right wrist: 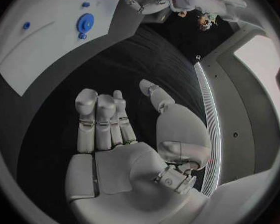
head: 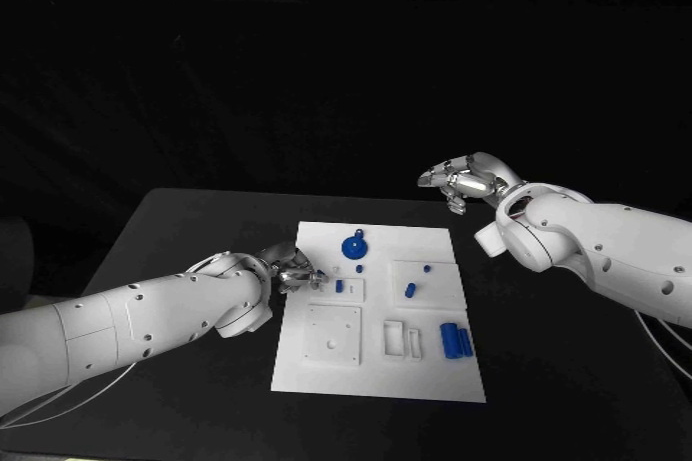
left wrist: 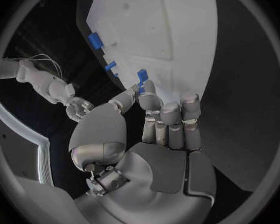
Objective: Assemble the parts on the task board
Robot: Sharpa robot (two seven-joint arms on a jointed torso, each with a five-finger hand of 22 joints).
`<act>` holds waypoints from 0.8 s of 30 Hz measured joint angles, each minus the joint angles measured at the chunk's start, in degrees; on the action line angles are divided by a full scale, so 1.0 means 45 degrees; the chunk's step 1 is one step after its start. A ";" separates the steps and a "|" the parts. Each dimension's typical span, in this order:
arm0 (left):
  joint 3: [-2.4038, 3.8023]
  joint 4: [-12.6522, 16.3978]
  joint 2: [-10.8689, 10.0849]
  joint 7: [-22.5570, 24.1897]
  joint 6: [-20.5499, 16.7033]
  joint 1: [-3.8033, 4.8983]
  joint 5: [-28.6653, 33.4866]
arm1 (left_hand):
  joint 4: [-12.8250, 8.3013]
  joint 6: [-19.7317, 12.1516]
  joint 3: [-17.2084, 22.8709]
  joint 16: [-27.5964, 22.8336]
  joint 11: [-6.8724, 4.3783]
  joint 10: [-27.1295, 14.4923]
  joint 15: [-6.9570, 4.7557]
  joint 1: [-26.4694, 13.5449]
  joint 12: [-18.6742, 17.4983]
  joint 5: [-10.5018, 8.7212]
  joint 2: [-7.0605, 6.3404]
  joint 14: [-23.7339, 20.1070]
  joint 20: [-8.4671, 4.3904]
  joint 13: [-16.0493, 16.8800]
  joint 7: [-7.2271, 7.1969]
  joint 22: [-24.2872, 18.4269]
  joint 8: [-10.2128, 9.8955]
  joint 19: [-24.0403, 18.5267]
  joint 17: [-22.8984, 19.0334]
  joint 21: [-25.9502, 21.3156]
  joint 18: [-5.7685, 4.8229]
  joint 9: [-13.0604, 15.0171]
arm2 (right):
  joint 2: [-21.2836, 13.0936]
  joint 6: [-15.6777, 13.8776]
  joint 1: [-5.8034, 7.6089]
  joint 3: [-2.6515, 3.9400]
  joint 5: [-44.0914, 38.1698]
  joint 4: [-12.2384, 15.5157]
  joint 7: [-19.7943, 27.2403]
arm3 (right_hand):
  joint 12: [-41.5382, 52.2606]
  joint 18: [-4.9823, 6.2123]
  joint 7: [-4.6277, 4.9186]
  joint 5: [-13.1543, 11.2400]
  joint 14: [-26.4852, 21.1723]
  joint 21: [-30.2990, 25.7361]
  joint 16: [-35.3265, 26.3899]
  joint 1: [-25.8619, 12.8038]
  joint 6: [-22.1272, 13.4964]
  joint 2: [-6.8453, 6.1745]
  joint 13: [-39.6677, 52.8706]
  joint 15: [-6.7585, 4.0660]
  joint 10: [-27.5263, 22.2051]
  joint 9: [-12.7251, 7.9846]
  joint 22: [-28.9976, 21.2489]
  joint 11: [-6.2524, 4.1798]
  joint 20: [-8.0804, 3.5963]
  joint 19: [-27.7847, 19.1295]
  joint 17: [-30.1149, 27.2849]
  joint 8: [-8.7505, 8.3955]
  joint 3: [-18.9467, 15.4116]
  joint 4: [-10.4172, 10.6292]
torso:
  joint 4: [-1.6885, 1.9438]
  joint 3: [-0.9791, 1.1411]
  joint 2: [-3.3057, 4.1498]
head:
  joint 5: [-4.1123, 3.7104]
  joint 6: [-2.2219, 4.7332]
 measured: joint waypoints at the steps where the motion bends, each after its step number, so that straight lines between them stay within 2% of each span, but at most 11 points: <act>1: 0.0045 0.0000 -0.0029 0.0302 0.0000 0.0000 0.0190 | -0.0003 -0.0054 -0.0002 0.0000 0.0022 -0.0023 0.0014 0.0024 0.0000 -0.0001 0.0024 -0.0014 0.0013 -0.0002 0.0027 0.0000 0.0002 -0.0053 0.0000 -0.0024 0.0000 0.0015 | -0.0001 0.0019 0.0000 0.0000 -0.0007 0.0010 -0.0010 | 0.0000 0.0000 0.0005 -0.0171 0.0000 0.0000 0.0000 0.0111 -0.0005 0.0002 -0.0019 0.0000 0.0000 0.0000 0.0000 0.0000 -0.0005 -0.0006 0.0000 0.0000 0.0047 -0.0047 | 0.0000 0.0000 0.0000 | -0.0004 0.0012; 5: 0.0127 0.0033 -0.0178 0.1650 0.0177 0.0011 0.1110 | -0.0059 -0.0137 -0.0057 -0.0041 0.0107 -0.0108 0.0084 0.0050 0.0000 -0.0003 0.0049 -0.0084 0.0064 -0.0002 0.0053 0.0000 -0.0014 -0.0104 0.0000 -0.0024 -0.0001 0.0083 | -0.0008 0.0244 -0.0010 -0.0011 -0.0117 0.0144 -0.0163 | 0.0029 0.0001 0.0019 -0.0655 0.0000 0.0000 0.0000 0.0503 -0.0062 -0.0018 -0.0064 0.0000 0.0000 -0.0019 0.0000 0.0000 -0.0004 -0.0040 -0.0015 0.0000 0.0292 -0.0168 | -0.0004 0.0000 0.0000 | -0.0009 0.0073; 6: 0.0132 0.0048 -0.0212 0.1946 0.0270 0.0011 0.1311 | -0.0090 -0.0225 -0.0087 -0.0049 0.0113 -0.0115 0.0118 0.0130 0.0000 -0.0006 0.0130 -0.0126 0.0063 -0.0002 0.0087 0.0000 -0.0063 -0.0145 0.0000 -0.0024 0.0000 0.0099 | -0.0007 0.0325 -0.0013 -0.0022 -0.0172 0.0202 -0.0218 | 0.0050 0.0000 0.0019 -0.0930 0.0000 0.0000 0.0000 0.0661 -0.0062 0.0020 -0.0073 0.0000 0.0000 -0.0035 0.0000 0.0000 -0.0008 -0.0036 -0.0015 0.0000 0.0450 -0.0187 | -0.0005 0.0000 0.0000 | -0.0011 0.0089; 9: 0.0139 0.0108 -0.0306 0.2876 0.0762 0.0009 0.2016 | -0.0091 -0.0459 -0.0087 -0.0050 0.0176 -0.0321 0.0143 0.0078 0.0000 -0.0050 0.0190 -0.0339 0.0137 0.0006 0.0178 -0.0001 -0.0110 -0.0270 0.0029 -0.0075 0.0000 0.0166 | 0.0040 0.0668 -0.0029 -0.0081 -0.0410 0.0428 -0.0453 | 0.0051 0.0000 0.0018 -0.1530 0.0000 -0.0053 0.0000 0.1060 -0.0062 -0.0014 -0.0115 0.0000 0.0000 -0.0050 -0.0001 0.0000 -0.0030 -0.0014 -0.0033 0.0012 0.0886 -0.0167 | -0.0007 0.0001 0.0000 | -0.0016 0.0167; 12: 0.0139 0.0188 -0.0345 0.3627 0.1321 0.0004 0.2624 | -0.0092 -0.0635 -0.0087 -0.0050 0.0245 -0.0434 0.0175 0.0098 0.0000 -0.0053 0.0333 -0.0452 0.0154 0.0039 0.0213 -0.0001 -0.0253 -0.0375 0.0068 -0.0125 -0.0001 0.0180 | 0.0123 0.0970 -0.0048 -0.0168 -0.0588 0.0662 -0.0713 | 0.0051 0.0000 0.0028 -0.1811 0.0000 -0.0053 0.0000 0.1275 -0.0052 -0.0035 -0.0141 0.0000 0.0000 -0.0070 -0.0001 0.0000 -0.0030 -0.0014 -0.0047 0.0057 0.1237 -0.0102 | -0.0010 0.0002 -0.0001 | -0.0037 0.0260; 17: 0.0139 0.0330 -0.0369 0.4567 0.2169 0.0001 0.3379 | -0.0093 -0.0984 -0.0086 -0.0050 0.0307 -0.0689 0.0249 0.0127 0.0000 -0.0101 0.0604 -0.0718 0.0244 0.0113 0.0326 0.0002 -0.0260 -0.0555 0.0128 -0.0124 -0.0002 0.0309 | 0.0269 0.1340 -0.0062 -0.0420 -0.0787 0.1057 -0.1293 | 0.0112 0.0001 0.0045 -0.2191 0.0000 -0.0052 0.0000 0.1359 -0.0034 -0.0079 -0.0183 0.0000 0.0000 -0.0087 -0.0002 0.0000 -0.0029 -0.0014 -0.0058 0.0065 0.1743 0.0100 | -0.0012 0.0000 -0.0009 | -0.0103 0.0422; 19: 0.0139 0.0360 -0.0372 0.4807 0.2412 0.0001 0.3588 | -0.0093 -0.0998 -0.0087 -0.0049 0.0284 -0.0803 0.0242 -0.0014 0.0055 -0.0103 0.0745 -0.0755 0.0233 0.0131 0.0317 0.0009 -0.0261 -0.0631 0.0142 -0.0163 -0.0002 0.0379 | 0.0342 0.1459 -0.0066 -0.0527 -0.0812 0.1149 -0.1516 | 0.0112 0.0001 0.0045 -0.2191 0.0000 -0.0052 0.0000 0.1399 -0.0033 -0.0038 -0.0185 0.0000 0.0000 -0.0099 -0.0002 0.0000 -0.0028 -0.0014 -0.0059 0.0066 0.1787 0.0144 | -0.0012 -0.0005 -0.0010 | -0.0122 0.0471; 21: 0.0139 0.0390 -0.0374 0.5036 0.2667 0.0001 0.3815 | -0.0086 -0.1121 -0.0079 -0.0050 0.0310 -0.0864 0.0247 -0.0106 0.0088 -0.0104 0.0842 -0.0869 0.0266 0.0151 0.0328 0.0009 -0.0261 -0.0669 0.0163 -0.0173 0.0000 0.0457 | 0.0433 0.1594 -0.0070 -0.0704 -0.0817 0.1261 -0.1781 | 0.0112 0.0000 0.0046 -0.2232 0.0000 -0.0052 0.0000 0.1410 -0.0033 -0.0027 -0.0185 0.0000 0.0000 -0.0099 -0.0002 0.0000 -0.0027 -0.0014 -0.0059 0.0066 0.1823 0.0181 | -0.0012 -0.0004 -0.0011 | -0.0139 0.0518; 24: 0.0139 0.0455 -0.0374 0.5270 0.2960 0.0001 0.4059 | -0.0018 -0.1271 -0.0012 -0.0050 0.0358 -0.0994 0.0264 -0.0112 0.0097 -0.0140 0.0948 -0.0948 0.0268 0.0183 0.0360 0.0009 -0.0261 -0.0759 0.0187 -0.0173 0.0000 0.0566 | 0.0598 0.1770 -0.0140 -0.0833 -0.0786 0.1379 -0.2131 | 0.0124 0.0000 0.0045 -0.2262 0.0000 -0.0052 0.0000 0.1410 -0.0033 -0.0028 -0.0199 0.0000 0.0000 -0.0107 -0.0002 0.0001 -0.0026 -0.0015 -0.0059 0.0065 0.1875 0.0233 | -0.0010 -0.0012 -0.0011 | -0.0166 0.0576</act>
